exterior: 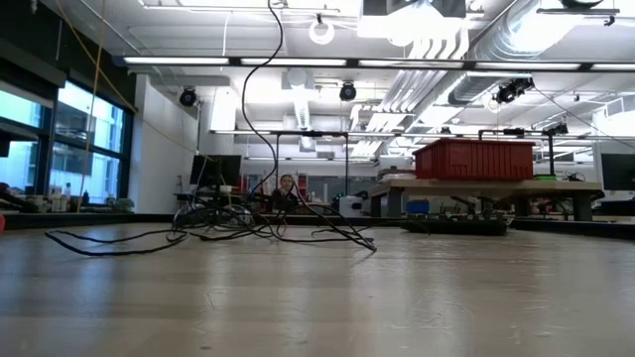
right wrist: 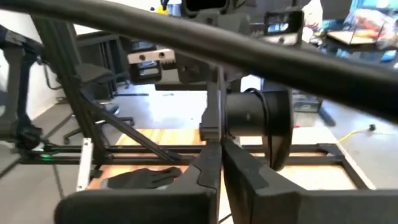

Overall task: Coil cords
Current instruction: Coil the black wire on the black spool

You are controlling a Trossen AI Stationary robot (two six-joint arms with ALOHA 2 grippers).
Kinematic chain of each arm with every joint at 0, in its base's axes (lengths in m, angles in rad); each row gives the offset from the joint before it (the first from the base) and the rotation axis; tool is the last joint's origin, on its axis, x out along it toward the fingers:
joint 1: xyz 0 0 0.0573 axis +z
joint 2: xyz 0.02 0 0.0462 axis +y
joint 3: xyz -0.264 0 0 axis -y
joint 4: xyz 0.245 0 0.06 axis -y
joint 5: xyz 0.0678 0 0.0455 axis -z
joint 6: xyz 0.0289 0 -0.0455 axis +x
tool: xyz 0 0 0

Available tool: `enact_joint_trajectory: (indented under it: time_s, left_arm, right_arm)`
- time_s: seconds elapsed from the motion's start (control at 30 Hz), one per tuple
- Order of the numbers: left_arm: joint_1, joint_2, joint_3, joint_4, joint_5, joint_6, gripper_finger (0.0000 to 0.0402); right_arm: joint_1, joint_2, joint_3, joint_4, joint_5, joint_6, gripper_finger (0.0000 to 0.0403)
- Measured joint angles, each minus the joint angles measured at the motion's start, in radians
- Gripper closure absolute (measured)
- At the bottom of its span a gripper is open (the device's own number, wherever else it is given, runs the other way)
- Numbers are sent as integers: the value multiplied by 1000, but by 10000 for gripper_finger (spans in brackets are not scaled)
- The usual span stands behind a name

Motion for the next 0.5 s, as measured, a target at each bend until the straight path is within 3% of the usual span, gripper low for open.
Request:
enact_joint_trajectory:
  time_s: [0.5]
  left_arm:
    - [0,8,0,19,5,-3,393]
  right_arm:
    - [8,0,0,10,14,-7,402]
